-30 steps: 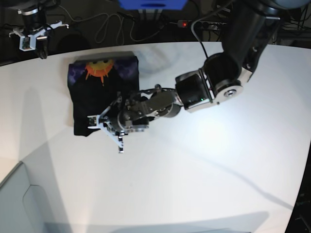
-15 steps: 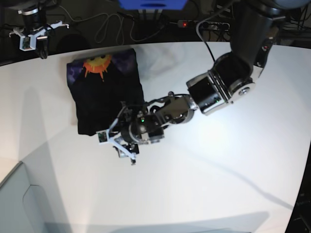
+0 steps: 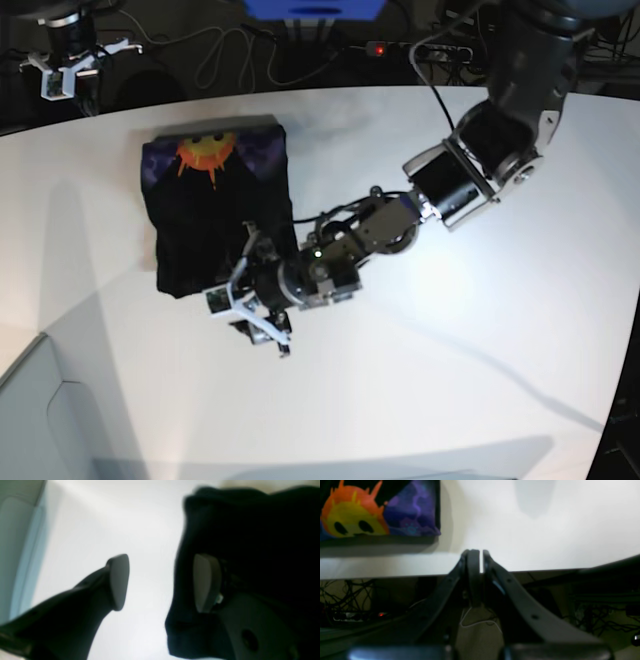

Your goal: Fold the T-shirt properly

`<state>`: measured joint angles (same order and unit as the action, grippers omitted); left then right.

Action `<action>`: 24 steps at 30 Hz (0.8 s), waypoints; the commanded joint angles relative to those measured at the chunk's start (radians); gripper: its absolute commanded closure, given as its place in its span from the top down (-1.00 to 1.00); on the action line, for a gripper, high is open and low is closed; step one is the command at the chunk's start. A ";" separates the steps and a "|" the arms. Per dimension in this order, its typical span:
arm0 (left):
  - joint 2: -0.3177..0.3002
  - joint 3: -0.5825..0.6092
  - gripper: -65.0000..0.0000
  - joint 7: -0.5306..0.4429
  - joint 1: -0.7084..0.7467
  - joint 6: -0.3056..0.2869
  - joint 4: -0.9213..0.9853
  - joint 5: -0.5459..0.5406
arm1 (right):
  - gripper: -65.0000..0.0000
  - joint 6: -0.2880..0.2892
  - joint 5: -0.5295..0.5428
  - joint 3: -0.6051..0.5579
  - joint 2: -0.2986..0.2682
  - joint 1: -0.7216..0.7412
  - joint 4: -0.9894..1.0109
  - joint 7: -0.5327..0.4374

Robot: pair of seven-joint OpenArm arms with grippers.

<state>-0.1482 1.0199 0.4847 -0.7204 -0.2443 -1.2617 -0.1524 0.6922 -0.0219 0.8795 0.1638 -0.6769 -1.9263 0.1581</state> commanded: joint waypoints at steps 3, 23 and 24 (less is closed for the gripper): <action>-0.011 -0.010 0.19 -0.016 -0.001 0.009 -0.039 0.004 | -0.99 0.006 0.020 0.004 -0.007 -0.005 -0.017 -0.027; -0.021 -0.608 0.19 -0.016 0.189 0.012 -0.206 0.006 | -0.99 0.006 0.021 -0.004 -0.007 -0.033 -0.011 -0.027; -0.044 -0.688 0.19 -0.016 0.232 0.012 -0.229 0.006 | -0.99 0.006 0.021 -0.006 -0.007 -0.031 -0.009 -0.027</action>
<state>-0.1875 0.3309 0.4782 -0.4744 -0.2367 -1.4780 -0.1406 0.6922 -0.0216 0.8692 0.1604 -0.6975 -1.9236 0.1574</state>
